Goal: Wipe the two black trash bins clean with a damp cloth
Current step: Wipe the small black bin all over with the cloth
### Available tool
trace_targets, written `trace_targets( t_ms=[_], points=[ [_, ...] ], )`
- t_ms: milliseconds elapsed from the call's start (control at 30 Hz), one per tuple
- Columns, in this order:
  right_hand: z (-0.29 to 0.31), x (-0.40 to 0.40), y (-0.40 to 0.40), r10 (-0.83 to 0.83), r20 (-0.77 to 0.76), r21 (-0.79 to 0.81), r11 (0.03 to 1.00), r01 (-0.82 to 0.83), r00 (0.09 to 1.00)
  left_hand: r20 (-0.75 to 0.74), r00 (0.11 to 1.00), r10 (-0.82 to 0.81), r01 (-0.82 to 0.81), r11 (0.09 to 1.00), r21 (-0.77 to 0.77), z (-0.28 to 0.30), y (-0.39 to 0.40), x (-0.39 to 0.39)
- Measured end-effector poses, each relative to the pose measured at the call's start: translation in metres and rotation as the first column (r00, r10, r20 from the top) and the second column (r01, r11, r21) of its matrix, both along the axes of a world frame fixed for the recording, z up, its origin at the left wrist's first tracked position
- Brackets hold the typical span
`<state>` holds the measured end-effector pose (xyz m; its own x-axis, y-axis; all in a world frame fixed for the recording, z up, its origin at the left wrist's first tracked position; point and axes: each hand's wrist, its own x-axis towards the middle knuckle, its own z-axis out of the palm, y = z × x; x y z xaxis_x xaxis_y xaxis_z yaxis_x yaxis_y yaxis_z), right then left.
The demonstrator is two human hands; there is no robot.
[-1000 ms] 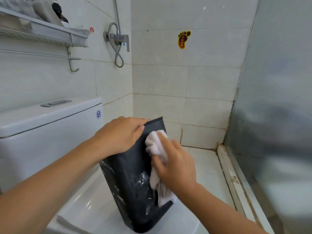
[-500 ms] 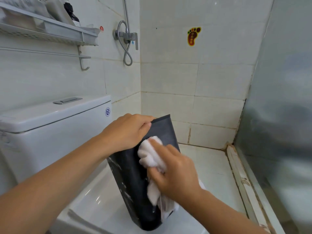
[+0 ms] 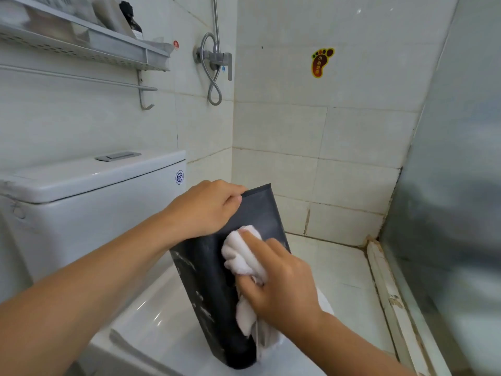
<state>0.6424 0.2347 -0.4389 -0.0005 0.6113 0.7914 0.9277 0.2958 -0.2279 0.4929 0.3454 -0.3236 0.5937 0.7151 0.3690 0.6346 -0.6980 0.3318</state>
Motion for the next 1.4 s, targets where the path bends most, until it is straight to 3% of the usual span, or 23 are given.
trace_targets(
  t_ms=[100, 200, 300, 367, 467, 533, 600, 733, 800, 900, 967, 1200, 1267, 1400],
  points=[
    [0.0, 0.006, 0.005, -0.007, 0.062, 0.0, 1.0, 0.007, 0.998, 0.005, 1.0, 0.004, -0.004, 1.0, -0.02, -0.001, 0.002, -0.007],
    [0.006, 0.023, 0.013, -0.17, -0.092, -0.068, 0.984, 0.164, 0.981, 0.003, 1.0, -0.026, 0.026, 1.0, -0.002, 0.0, -0.002, -0.009],
    [0.006, 0.041, 0.02, -0.25, -0.246, -0.152, 0.964, 0.217, 0.936, 0.019, 1.0, -0.016, 0.016, 1.0, 0.024, -0.001, -0.003, -0.004],
    [0.003, 0.03, 0.012, -0.203, -0.193, -0.11, 0.977, 0.184, 0.96, 0.014, 1.0, 0.017, -0.017, 0.999, 0.026, -0.002, -0.001, 0.0],
    [-0.007, 0.006, -0.003, 0.025, -0.033, -0.077, 0.997, -0.027, 0.999, 0.011, 0.998, 0.067, -0.067, 0.998, 0.013, -0.004, 0.006, -0.002],
    [-0.011, 0.006, -0.001, 0.082, 0.014, -0.078, 0.994, -0.081, 0.997, 0.024, 0.997, 0.073, -0.073, 0.997, -0.001, -0.005, 0.008, -0.008],
    [-0.009, 0.016, 0.006, 0.02, 0.006, -0.085, 0.996, -0.019, 1.0, 0.037, 0.996, 0.085, -0.085, 0.996, -0.004, -0.005, 0.007, -0.014],
    [-0.008, 0.038, 0.015, -0.225, -0.166, -0.215, 0.958, 0.188, 0.96, 0.029, 0.996, 0.08, -0.08, 0.997, 0.006, -0.005, 0.004, -0.015],
    [-0.01, 0.024, 0.005, -0.174, -0.115, -0.181, 0.972, 0.152, 0.978, 0.026, 0.995, 0.101, -0.101, 0.995, 0.013, -0.005, 0.005, -0.012],
    [-0.017, -0.005, -0.014, 0.061, 0.005, -0.144, 0.988, -0.06, 0.998, 0.038, 0.992, 0.118, -0.118, 0.993, 0.004, -0.006, 0.01, -0.015],
    [-0.019, -0.006, -0.012, 0.091, 0.031, -0.128, 0.988, -0.086, 0.995, 0.046, 0.993, 0.106, -0.105, 0.994, -0.015, -0.006, 0.012, -0.019],
    [-0.008, 0.027, 0.018, -0.229, -0.237, -0.229, 0.958, 0.175, 0.944, 0.046, 0.992, 0.115, -0.115, 0.993, 0.0, -0.004, 0.005, -0.017],
    [-0.007, 0.016, 0.008, -0.185, -0.191, -0.19, 0.971, 0.148, 0.964, 0.039, 0.99, 0.134, -0.135, 0.991, 0.024, -0.005, 0.005, -0.013],
    [-0.013, -0.008, -0.01, 0.112, -0.06, -0.168, 0.978, -0.121, 0.992, 0.039, 0.989, 0.14, -0.141, 0.989, 0.036, -0.006, 0.007, -0.017]
  ],
)
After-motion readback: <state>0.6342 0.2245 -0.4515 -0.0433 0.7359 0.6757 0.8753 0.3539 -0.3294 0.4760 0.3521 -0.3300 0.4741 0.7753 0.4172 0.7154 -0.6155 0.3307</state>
